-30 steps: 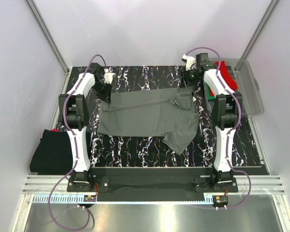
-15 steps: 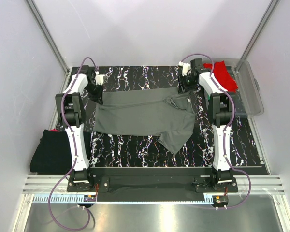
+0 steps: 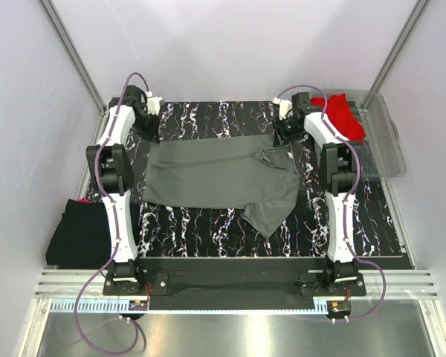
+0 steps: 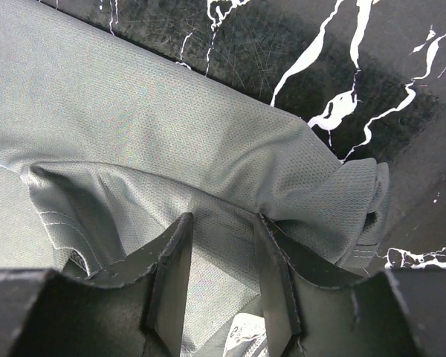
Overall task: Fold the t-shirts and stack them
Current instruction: Fold the tshirt
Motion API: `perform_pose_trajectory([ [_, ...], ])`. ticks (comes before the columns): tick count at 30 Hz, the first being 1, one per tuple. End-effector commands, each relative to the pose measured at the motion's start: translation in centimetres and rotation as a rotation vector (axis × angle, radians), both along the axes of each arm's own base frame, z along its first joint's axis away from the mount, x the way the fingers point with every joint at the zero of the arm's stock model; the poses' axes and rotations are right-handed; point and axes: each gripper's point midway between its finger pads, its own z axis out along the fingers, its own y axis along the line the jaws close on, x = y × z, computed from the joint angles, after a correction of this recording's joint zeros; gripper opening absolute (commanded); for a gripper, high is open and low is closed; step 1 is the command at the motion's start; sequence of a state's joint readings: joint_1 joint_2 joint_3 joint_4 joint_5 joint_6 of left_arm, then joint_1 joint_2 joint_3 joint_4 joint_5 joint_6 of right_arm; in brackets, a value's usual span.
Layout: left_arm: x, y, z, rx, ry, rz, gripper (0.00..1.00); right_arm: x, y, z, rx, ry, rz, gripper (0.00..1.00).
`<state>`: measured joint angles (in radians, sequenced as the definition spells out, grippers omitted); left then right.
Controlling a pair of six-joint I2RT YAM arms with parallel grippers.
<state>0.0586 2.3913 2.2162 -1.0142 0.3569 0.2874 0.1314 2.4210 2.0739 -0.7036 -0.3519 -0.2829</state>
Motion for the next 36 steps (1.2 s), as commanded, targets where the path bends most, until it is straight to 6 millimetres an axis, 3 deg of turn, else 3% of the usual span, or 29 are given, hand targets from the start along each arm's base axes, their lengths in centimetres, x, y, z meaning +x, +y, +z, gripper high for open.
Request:
perform_pose_trajectory([
  [1, 1.0, -0.3, -0.8, -0.003, -0.01, -0.003, 0.08, 0.6, 0.4, 3.4, -0.014, -0.081, 0.017, 0.46],
  [6, 0.9, 0.6, -3.9, 0.045, 0.044, 0.028, 0.05, 0.8, -0.3, 2.1, -0.056, -0.075, 0.013, 0.45],
  [14, 2.9, 3.3, -5.6, 0.168, 0.019, 0.117, 0.03, 0.7, -1.3, 0.8, -0.11, -0.063, 0.009, 0.46],
  [21, 4.5, 3.1, -4.6, 0.16, -0.033, 0.156, 0.02, 0.5, -1.8, 2.7, -0.13, -0.099, 0.015, 0.46],
  [24, 5.0, 2.7, -4.7, 0.162, -0.043, 0.159, 0.02, 0.5, -2.1, 2.0, -0.149, -0.093, 0.012, 0.46],
  [27, 5.5, 2.6, -4.6, 0.179, -0.062, 0.169, 0.02, 0.8, -2.5, 0.1, -0.181, -0.075, 0.016, 0.46],
  [33, 6.2, 2.7, -4.4, 0.204, -0.085, 0.197, 0.04, 3.5, -2.1, -0.9, -0.179, -0.112, 0.014, 0.46],
  [36, 6.8, 2.9, -3.3, 0.22, -0.124, 0.195, 0.02, 4.6, -1.4, 0.6, -0.166, -0.157, 0.018, 0.46],
])
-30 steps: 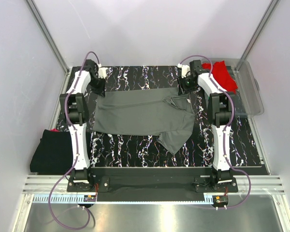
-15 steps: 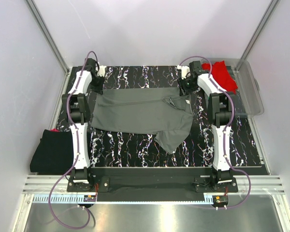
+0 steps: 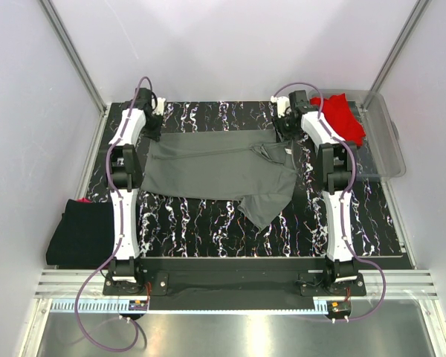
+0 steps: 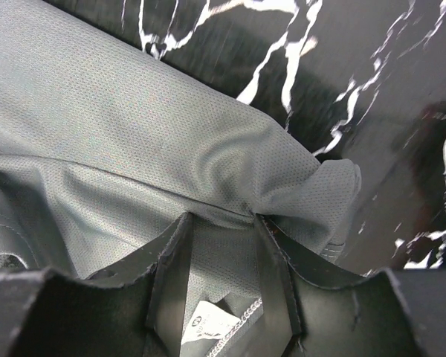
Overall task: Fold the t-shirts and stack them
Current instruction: Fold the tshirt
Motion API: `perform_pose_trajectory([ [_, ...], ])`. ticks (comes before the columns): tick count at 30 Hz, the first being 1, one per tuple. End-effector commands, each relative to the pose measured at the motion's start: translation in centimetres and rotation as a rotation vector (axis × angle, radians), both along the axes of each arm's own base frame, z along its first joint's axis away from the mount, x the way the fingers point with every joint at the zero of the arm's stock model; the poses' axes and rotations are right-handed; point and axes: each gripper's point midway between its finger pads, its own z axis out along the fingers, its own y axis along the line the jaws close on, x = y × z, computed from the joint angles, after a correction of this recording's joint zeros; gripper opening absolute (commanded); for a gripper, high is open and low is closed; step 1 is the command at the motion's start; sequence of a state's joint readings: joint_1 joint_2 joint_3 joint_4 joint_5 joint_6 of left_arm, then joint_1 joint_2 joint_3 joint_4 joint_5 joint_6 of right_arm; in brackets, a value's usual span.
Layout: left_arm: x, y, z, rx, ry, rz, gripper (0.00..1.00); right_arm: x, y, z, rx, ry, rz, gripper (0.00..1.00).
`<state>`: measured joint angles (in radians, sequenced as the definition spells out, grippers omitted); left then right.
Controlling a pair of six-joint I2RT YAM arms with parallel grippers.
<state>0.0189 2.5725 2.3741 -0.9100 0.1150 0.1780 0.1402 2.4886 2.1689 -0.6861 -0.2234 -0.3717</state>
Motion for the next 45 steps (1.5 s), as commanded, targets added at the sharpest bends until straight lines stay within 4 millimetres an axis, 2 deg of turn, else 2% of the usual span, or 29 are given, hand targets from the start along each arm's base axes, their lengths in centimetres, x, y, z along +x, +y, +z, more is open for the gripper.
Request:
perform_pose_trajectory([
  [1, 2.3, 1.3, 1.9, 0.054, -0.098, 0.027, 0.02, 1.7, 0.5, 1.6, -0.017, -0.07, 0.011, 0.46],
  [2, 2.9, 1.5, 2.9, 0.064, -0.133, 0.027, 0.02, 1.7, 0.7, 2.2, -0.01, -0.078, 0.015, 0.46],
  [3, 3.6, 1.5, 5.1, 0.065, -0.184, 0.024, 0.02, 1.8, 0.9, 3.8, -0.001, -0.103, 0.019, 0.46],
  [5, 4.1, 0.9, 8.1, 0.044, -0.25, 0.003, 0.02, 1.7, 1.4, 5.9, 0.024, -0.132, 0.026, 0.46],
  [6, 4.1, 0.4, 11.2, 0.037, -0.302, -0.006, 0.03, 1.7, 1.5, 8.6, 0.037, -0.176, 0.029, 0.46],
  [7, 3.8, -0.1, 12.7, 0.028, -0.324, -0.012, 0.11, 1.5, 1.9, 9.9, 0.055, -0.194, 0.043, 0.46],
  [8, 3.1, -0.8, 16.5, 0.01, -0.383, -0.034, 0.14, 1.3, 2.3, 11.2, 0.067, -0.214, 0.055, 0.46],
  [9, 2.1, -1.0, 16.5, 0.002, -0.366, -0.043, 0.18, 0.9, 2.5, 13.7, 0.079, -0.253, 0.066, 0.46],
  [10, 1.2, -2.7, 17.1, -0.011, -0.364, -0.072, 0.22, 0.3, 3.2, 14.2, 0.101, -0.253, 0.096, 0.46],
  [11, -0.2, -3.8, 19.2, -0.026, -0.384, -0.089, 0.26, -0.2, 3.6, 14.8, 0.119, -0.255, 0.12, 0.46],
  [12, -1.9, -4.4, 17.1, -0.043, -0.314, -0.102, 0.28, -1.6, 4.8, 15.3, 0.163, -0.243, 0.176, 0.46],
  [14, -4.5, -5.6, 16.0, -0.077, -0.251, -0.133, 0.31, -3.2, 5.6, 14.8, 0.197, -0.216, 0.237, 0.47],
  [15, -6.4, -5.8, 13.0, -0.083, -0.159, -0.134, 0.31, -3.9, 6.0, 14.7, 0.211, -0.208, 0.263, 0.47],
  [17, -8.7, -6.2, 10.6, -0.109, -0.062, -0.14, 0.29, -5.3, 7.0, 12.9, 0.238, -0.156, 0.316, 0.47],
  [18, -10.3, -6.2, 8.4, -0.115, 0.007, -0.144, 0.29, -5.6, 7.2, 12.1, 0.242, -0.135, 0.325, 0.47],
  [20, -12.4, -6.2, 6.4, -0.117, 0.075, -0.161, 0.27, -6.1, 7.7, 11.2, 0.256, -0.098, 0.341, 0.47],
  [23, -13.7, -6.0, 4.9, -0.11, 0.117, -0.162, 0.25, -6.4, 8.5, 10.2, 0.265, -0.059, 0.359, 0.42],
  [24, -13.8, -5.9, 4.6, -0.108, 0.121, -0.161, 0.24, -6.4, 8.8, 10.0, 0.279, -0.047, 0.359, 0.38],
  [30, -14.4, -5.2, 2.1, -0.085, 0.175, -0.149, 0.23, -6.8, 9.8, 8.2, 0.27, -0.008, 0.375, 0.39],
  [35, -15.0, -5.1, 1.5, -0.091, 0.196, -0.148, 0.23, -6.5, 9.5, 6.4, 0.253, 0.024, 0.356, 0.39],
  [45, -15.3, -5.2, 1.1, -0.103, 0.209, -0.146, 0.23, -4.9, 9.6, 4.0, 0.223, 0.034, 0.335, 0.42],
])
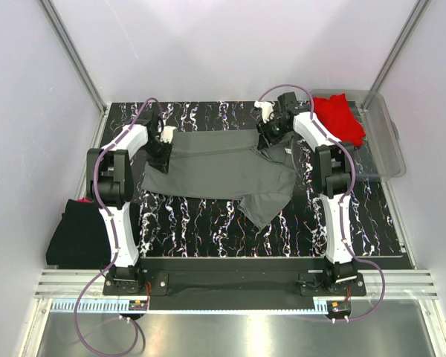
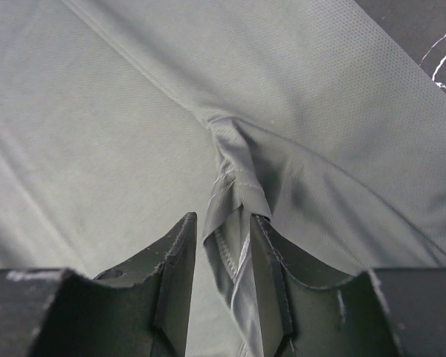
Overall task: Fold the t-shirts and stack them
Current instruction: Fold the tshirt
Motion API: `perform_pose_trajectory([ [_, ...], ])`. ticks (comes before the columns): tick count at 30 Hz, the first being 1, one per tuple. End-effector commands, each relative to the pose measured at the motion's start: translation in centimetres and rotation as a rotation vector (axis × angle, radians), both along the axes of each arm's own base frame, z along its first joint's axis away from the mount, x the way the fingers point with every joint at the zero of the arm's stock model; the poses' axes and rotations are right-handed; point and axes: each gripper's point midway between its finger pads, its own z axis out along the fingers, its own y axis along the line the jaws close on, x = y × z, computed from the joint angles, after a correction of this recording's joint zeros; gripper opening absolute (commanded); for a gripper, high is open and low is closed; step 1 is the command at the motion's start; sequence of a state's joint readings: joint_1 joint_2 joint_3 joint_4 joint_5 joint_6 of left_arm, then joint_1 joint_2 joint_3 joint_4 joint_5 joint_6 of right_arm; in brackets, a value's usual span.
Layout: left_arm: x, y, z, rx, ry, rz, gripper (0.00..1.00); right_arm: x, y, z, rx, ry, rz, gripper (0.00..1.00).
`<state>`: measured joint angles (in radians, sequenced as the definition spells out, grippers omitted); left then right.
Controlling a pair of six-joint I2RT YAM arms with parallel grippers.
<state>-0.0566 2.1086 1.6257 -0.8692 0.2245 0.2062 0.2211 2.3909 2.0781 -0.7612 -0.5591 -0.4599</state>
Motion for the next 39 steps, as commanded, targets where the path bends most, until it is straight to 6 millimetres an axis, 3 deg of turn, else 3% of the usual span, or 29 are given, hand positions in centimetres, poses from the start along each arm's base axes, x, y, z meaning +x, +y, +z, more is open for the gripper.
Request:
perform_pose_trajectory([
  [1, 0.5, 0.0, 0.5, -0.016, -0.029, -0.004, 0.23, 1.3, 0.7, 0.8, -0.007, -0.048, 0.007, 0.42],
  [8, 0.4, 0.1, 0.4, -0.008, -0.026, -0.006, 0.23, 1.8, 1.7, -0.1, -0.009, -0.047, 0.009, 0.42],
  [16, 0.6, 0.1, 0.6, -0.007, -0.031, -0.002, 0.23, 0.8, 3.6, 0.3, -0.016, -0.05, 0.042, 0.24],
  [18, 0.7, 0.2, 0.7, -0.005, -0.038, -0.005, 0.23, 0.3, 3.7, 0.0, -0.029, -0.045, 0.047, 0.24],
  [26, 0.3, -0.2, 0.4, -0.029, -0.023, 0.006, 0.22, -0.6, 4.1, 0.2, -0.054, -0.049, 0.062, 0.05],
  [39, 0.4, -0.3, 1.4, -0.036, -0.057, 0.008, 0.21, -2.2, 6.8, 1.8, -0.081, -0.101, 0.102, 0.08],
])
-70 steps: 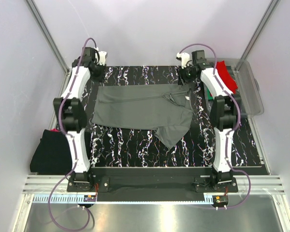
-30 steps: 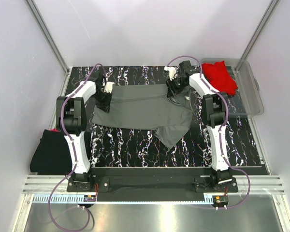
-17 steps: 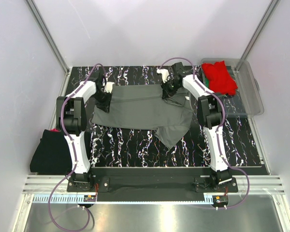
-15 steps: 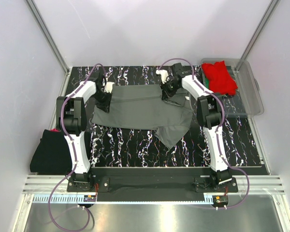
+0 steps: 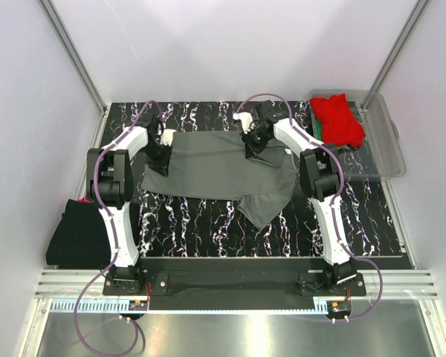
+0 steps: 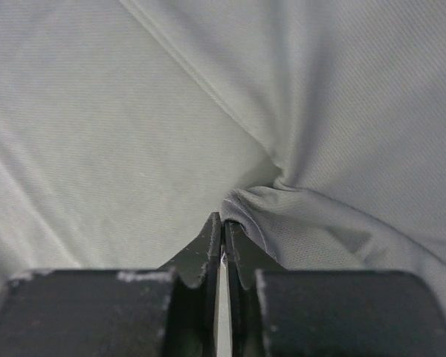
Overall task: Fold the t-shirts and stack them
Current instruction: Fold the tshirt
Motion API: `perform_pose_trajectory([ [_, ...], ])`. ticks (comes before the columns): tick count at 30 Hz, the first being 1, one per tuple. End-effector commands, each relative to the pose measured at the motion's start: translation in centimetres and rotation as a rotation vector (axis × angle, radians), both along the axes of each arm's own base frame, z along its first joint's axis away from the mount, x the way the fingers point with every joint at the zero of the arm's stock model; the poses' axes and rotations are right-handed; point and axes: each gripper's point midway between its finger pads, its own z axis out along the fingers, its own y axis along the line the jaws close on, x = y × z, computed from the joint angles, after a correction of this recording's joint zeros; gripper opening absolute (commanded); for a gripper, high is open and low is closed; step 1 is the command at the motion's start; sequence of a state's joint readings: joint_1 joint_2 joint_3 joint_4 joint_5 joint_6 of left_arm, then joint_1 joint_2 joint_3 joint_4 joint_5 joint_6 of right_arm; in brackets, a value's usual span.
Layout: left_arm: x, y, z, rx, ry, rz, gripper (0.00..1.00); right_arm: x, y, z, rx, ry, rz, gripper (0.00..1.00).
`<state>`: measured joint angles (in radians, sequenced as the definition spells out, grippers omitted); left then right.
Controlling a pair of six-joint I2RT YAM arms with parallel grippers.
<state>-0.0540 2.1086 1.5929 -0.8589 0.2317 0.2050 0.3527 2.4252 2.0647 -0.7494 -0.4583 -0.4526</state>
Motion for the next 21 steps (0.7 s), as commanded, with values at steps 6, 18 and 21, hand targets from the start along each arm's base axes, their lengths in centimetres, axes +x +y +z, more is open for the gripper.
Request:
perform_pose_trajectory([
  [6, 1.7, -0.3, 2.5, -0.028, -0.093, 0.008, 0.21, 0.4, 3.3, 5.9, -0.015, -0.184, 0.033, 0.16],
  [18, 4.0, -1.3, 5.7, -0.078, -0.157, -0.037, 0.22, 0.9, -0.4, 10.4, -0.058, -0.286, -0.013, 0.21],
  [21, 6.3, -0.8, 6.9, -0.051, -0.195, -0.056, 0.23, 2.8, -2.6, 12.1, -0.057, -0.33, -0.069, 0.21],
])
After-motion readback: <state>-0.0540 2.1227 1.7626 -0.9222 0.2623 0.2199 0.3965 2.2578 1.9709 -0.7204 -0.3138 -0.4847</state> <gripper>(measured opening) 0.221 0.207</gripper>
